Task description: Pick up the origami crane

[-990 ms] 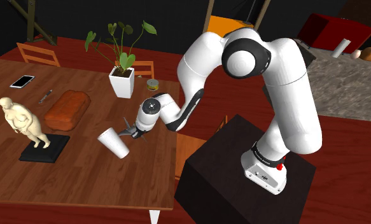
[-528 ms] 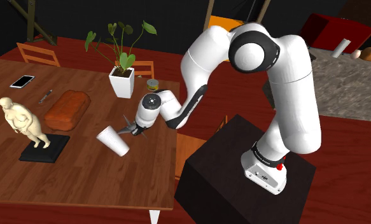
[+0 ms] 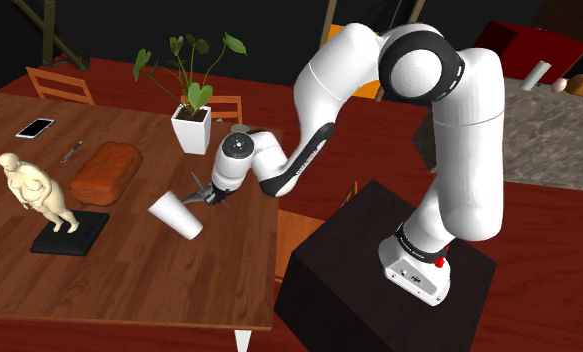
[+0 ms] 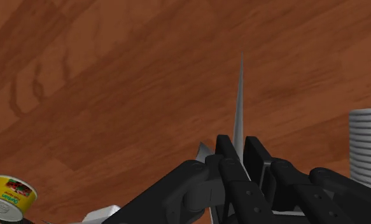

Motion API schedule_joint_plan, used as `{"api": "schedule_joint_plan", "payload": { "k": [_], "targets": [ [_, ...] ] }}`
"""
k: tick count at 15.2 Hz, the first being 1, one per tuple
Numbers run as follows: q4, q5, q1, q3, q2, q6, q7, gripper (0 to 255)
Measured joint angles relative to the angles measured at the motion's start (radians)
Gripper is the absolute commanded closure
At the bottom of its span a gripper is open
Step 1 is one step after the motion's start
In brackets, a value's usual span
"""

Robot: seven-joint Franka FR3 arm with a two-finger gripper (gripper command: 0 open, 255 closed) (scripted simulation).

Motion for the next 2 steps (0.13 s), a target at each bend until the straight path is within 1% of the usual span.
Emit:
{"api": "schedule_joint_plan", "payload": {
  "k": [2],
  "targets": [
    [-0.009,0.020,-0.012,0.015,-0.020,-0.011,-0.022,255]
  ]
}}
